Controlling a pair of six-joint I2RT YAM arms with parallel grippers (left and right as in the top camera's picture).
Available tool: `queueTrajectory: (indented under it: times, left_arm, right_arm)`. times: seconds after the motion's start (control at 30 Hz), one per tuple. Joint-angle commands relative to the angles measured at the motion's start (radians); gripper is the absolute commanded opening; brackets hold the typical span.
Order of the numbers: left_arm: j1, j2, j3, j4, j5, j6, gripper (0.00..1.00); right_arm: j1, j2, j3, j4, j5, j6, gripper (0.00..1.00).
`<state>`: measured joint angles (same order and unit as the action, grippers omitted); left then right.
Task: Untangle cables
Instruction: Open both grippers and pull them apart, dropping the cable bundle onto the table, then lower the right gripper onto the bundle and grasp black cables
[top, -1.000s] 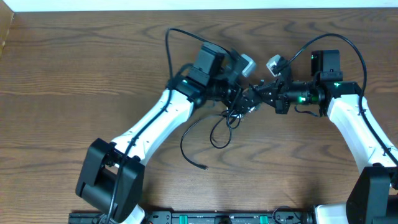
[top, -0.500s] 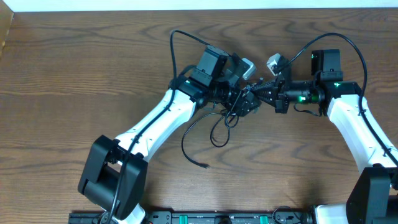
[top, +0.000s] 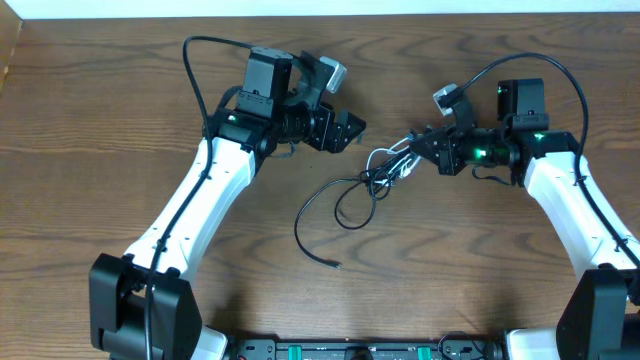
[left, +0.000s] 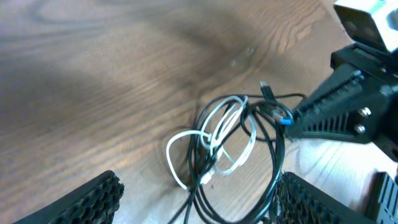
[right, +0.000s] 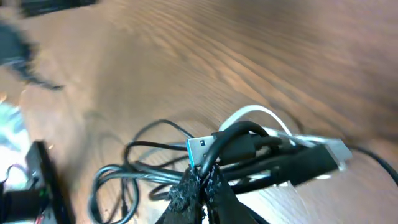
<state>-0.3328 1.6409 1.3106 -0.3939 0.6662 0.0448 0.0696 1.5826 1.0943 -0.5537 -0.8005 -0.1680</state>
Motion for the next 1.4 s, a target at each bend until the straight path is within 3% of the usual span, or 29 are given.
queueTrajectory:
  times: [0.0, 0.2, 0.43, 0.53, 0.73, 1.03, 1.37]
  left_arm:
    - [0.000, -0.002, 0.016, -0.006, -0.004, -0.005, 0.80]
    - [-0.016, 0.001, 0.016, -0.007, -0.004, -0.005, 0.80]
    - [-0.058, 0.006, 0.015, -0.009, -0.005, -0.005, 0.80]
    - [-0.068, 0.006, 0.015, -0.010, -0.005, -0.005, 0.80]
    - [-0.072, 0.006, 0.015, -0.009, -0.036, -0.005, 0.80]
    - [-0.072, 0.006, 0.015, -0.013, -0.036, -0.005, 0.80]
    - [-0.072, 0.006, 0.015, -0.079, -0.095, 0.014, 0.81]
  right_arm:
    - [0.003, -0.020, 0.004, -0.017, 0.117, 0.117, 0.01]
    - [0.004, -0.021, 0.004, -0.004, 0.087, 0.229, 0.01]
    - [0.004, -0.021, 0.004, 0.131, -0.252, 0.428, 0.02]
    - [0.004, -0.021, 0.004, 0.159, -0.346, 0.433, 0.08]
    - [0.010, -0.021, 0.004, 0.184, -0.525, 0.352, 0.02]
    - [0.022, -0.021, 0.004, 0.161, -0.276, 0.335, 0.11]
    - [-0.029, -0.023, 0.004, -0.058, -0.084, 0.310, 0.17]
